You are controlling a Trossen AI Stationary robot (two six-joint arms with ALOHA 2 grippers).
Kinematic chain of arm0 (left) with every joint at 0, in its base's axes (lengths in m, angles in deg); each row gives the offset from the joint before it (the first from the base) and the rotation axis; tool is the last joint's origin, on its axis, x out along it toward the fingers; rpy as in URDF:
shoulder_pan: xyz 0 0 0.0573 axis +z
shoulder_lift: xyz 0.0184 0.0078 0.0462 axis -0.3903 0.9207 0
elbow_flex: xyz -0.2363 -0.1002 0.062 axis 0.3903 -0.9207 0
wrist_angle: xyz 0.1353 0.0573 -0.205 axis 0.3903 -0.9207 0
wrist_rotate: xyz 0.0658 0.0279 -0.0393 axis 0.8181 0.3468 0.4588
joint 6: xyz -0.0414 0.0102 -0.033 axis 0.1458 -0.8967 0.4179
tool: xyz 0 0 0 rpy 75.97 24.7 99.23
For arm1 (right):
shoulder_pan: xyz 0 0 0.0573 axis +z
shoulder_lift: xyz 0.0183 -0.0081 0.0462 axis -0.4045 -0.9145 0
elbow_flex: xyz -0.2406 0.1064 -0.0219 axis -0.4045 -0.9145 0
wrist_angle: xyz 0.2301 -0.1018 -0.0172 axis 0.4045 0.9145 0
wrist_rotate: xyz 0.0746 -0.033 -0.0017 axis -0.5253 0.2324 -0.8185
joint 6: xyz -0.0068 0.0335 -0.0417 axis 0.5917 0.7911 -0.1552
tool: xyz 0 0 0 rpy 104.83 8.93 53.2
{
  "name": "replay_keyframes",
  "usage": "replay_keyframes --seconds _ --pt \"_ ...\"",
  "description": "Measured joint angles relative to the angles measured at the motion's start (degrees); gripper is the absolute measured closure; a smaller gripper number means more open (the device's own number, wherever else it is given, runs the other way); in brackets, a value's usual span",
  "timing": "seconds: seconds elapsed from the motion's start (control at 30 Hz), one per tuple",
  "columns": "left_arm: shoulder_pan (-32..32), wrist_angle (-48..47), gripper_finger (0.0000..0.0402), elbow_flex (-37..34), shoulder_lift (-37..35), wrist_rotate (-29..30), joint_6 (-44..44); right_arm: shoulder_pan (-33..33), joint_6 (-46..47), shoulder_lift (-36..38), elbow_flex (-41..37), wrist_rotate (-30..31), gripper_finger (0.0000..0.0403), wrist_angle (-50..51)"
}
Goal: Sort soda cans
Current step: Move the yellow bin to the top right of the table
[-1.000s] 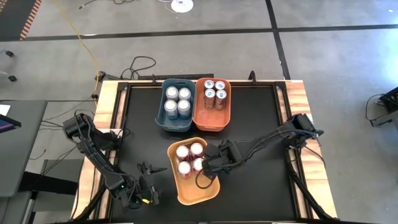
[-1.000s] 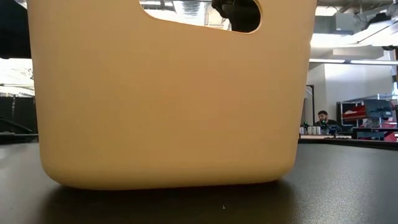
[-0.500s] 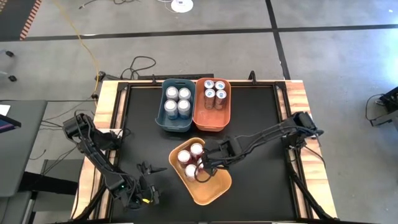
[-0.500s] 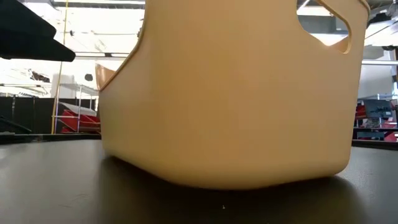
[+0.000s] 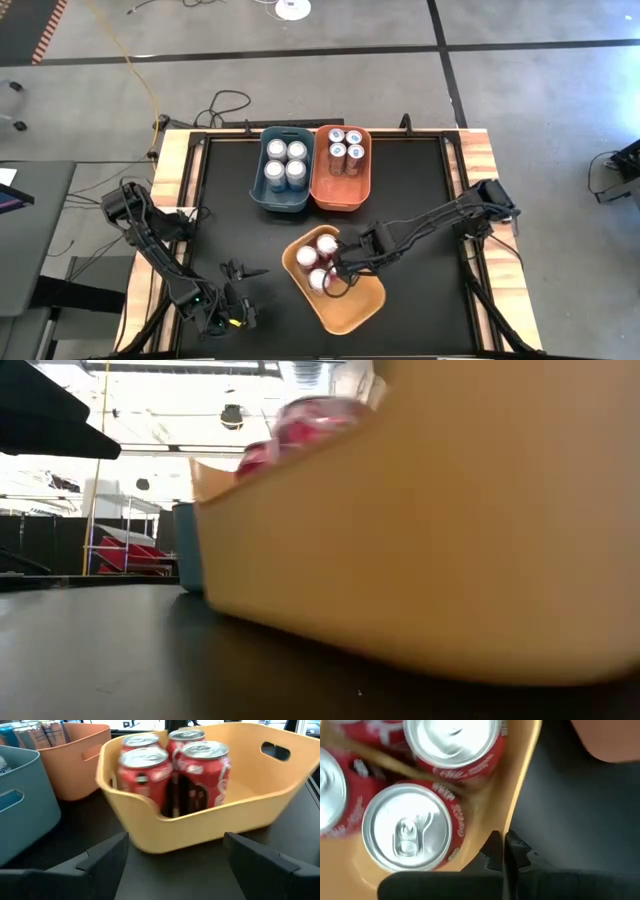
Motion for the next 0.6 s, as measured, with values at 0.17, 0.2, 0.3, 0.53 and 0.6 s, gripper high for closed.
replay_keyframes --seconds 0.17,0.2,0.3,0.53,0.6 --pt "0.35 -0.02 0.0084 0.02 0.00 0.04 -1.54 1.28 4.32 2.49 -0.03 0.89 0.0398 5.83" --pt "0.54 -0.02 0.0084 0.00 0.00 0.04 -2.00 1.63 5.57 2.74 -0.02 1.38 0.0398 7.19" --pt "1.34 -0.01 0.0084 0.01 0.00 0.11 -3.82 2.56 8.86 2.84 -0.02 1.96 0.0398 10.73" --pt "3.48 -0.02 0.0084 0.00 0.00 0.15 -8.31 4.40 14.92 2.85 0.04 5.04 0.0398 15.05" --pt "4.07 -0.02 0.0084 0.00 0.00 0.14 -9.39 4.73 17.24 2.88 0.09 5.11 0.0398 17.46"
